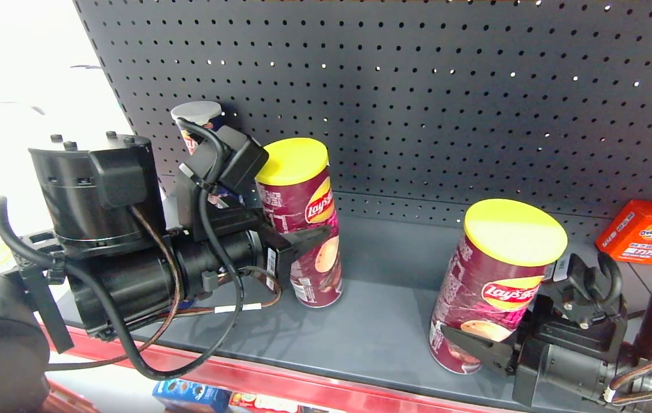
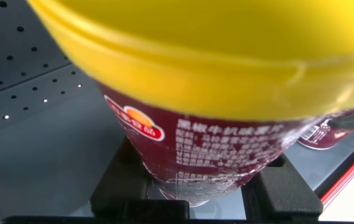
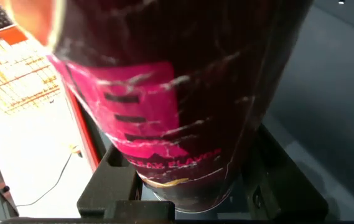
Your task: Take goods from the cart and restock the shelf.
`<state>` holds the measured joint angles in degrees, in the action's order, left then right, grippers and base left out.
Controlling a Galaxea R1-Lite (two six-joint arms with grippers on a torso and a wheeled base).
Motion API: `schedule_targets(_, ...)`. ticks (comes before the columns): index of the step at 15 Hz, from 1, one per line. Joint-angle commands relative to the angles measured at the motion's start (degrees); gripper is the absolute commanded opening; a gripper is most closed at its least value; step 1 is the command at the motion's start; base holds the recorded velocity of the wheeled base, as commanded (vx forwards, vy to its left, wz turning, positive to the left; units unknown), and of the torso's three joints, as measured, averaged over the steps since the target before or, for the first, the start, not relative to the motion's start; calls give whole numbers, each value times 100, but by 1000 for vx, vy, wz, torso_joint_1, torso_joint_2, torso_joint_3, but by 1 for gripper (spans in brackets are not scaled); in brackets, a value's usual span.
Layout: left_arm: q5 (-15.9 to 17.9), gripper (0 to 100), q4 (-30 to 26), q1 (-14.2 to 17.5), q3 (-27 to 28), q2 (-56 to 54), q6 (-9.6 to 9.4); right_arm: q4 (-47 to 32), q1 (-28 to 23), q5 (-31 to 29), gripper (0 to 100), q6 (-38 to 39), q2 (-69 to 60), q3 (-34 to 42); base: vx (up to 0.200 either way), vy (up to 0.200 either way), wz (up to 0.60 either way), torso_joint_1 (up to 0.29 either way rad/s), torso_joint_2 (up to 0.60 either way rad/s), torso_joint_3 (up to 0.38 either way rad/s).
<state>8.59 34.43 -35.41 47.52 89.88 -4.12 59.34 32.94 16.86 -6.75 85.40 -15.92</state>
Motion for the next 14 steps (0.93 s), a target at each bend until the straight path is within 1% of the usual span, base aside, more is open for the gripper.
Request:
schedule_targets(1, 2, 0, 3, -1, -6, 3, -1, -19, 46, 2, 0, -1, 74, 1, 0, 0, 0, 0, 0, 0)
schedule_targets(5, 2, 0, 3, -1, -15, 3, -1, -19, 46, 10, 0, -10, 100, 36, 0, 0, 0, 0, 0, 0)
schedule_targets(6, 2, 0, 3, -1, -6, 3, -1, -19, 46, 10, 100, -10, 91, 63, 0, 0, 0, 0, 0, 0)
schedule_targets(10, 2, 0, 3, -1, -15, 3, -1, -19, 37, 2, 100, -19, -23, 177, 0, 0, 0, 0, 0, 0)
schedule_targets(14, 2, 0, 3, -1, -15, 3, -1, -28, 11, -16, 100, -116, -541, 353, 0, 0, 0, 0, 0, 0)
